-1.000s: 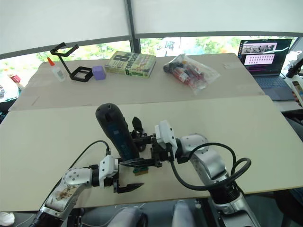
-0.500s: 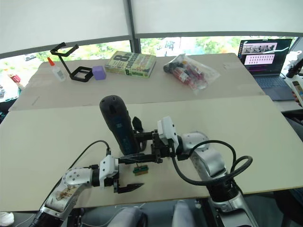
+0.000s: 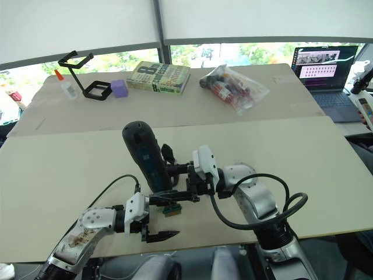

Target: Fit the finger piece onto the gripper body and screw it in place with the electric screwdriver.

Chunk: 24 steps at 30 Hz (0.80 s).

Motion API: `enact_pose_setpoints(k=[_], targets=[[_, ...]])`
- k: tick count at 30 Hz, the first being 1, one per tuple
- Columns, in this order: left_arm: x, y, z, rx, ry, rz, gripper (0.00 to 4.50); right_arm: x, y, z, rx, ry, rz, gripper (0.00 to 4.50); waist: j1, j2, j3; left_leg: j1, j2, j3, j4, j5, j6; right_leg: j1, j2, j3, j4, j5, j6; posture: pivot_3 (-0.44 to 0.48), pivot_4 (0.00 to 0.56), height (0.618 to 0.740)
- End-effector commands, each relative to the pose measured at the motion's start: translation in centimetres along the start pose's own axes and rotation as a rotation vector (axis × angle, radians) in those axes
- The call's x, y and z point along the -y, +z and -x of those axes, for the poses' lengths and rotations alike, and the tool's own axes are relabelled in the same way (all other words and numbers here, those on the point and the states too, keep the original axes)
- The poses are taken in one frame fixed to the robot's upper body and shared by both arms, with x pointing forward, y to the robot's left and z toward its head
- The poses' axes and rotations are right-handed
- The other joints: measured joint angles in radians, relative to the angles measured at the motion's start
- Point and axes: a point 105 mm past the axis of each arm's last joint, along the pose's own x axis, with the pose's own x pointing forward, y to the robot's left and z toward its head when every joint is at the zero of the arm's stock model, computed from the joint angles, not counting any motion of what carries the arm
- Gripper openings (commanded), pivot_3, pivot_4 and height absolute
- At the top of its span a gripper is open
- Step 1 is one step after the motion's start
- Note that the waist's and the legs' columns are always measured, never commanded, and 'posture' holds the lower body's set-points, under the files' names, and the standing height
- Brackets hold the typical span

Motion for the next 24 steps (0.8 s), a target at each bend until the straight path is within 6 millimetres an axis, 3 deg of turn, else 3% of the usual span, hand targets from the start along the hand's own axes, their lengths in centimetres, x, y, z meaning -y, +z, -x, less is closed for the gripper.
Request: enact_pose_setpoints(k=[1, 10, 18, 24], targets=[[0.6, 0.6, -0.1, 0.014, -0.018, -0.01, 4.46, -0.1, 1.7, -0.2, 0.047, 0.003, 0.085, 1.98, -0.002, 0.0, 0.0, 0.0, 0.0, 0.0, 0.0, 0.0, 0.0, 0.0, 0.0, 0.0, 0.0, 0.0, 0.0, 0.0, 0.15, 0.74], [-0.2, 0.9, 0.4, 0.043, 0.063, -0.032, 4.46, 0.1, 2.0, -0.1, 0.066, -0.014, 0.107, 1.98, -0.009, -0.001, 0.001, 0.0, 0.0, 0.0, 0.0, 0.0, 0.0, 0.0, 0.0, 0.0, 0.0, 0.0, 0.0, 0.0, 0.15, 0.74], [-2.1, -0.3, 1.4, 0.027, 0.115, -0.059, 4.46, -0.1, 2.5, 0.0, 0.098, -0.004, 0.102, 1.98, -0.012, -0.001, 0.001, 0.0, 0.0, 0.0, 0.0, 0.001, -0.001, 0.0, 0.0, 0.0, 0.001, 0.0, 0.0, 0.0, 0.15, 0.74], [-2.1, -0.8, 1.9, 0.032, 0.104, -0.08, 4.46, -0.5, 2.9, 0.0, 0.128, 0.024, 0.071, 1.98, -0.013, -0.001, 0.001, 0.001, 0.0, 0.0, 0.0, 0.001, -0.001, 0.0, 0.0, 0.0, 0.001, 0.0, 0.0, 0.0, 0.15, 0.74]])
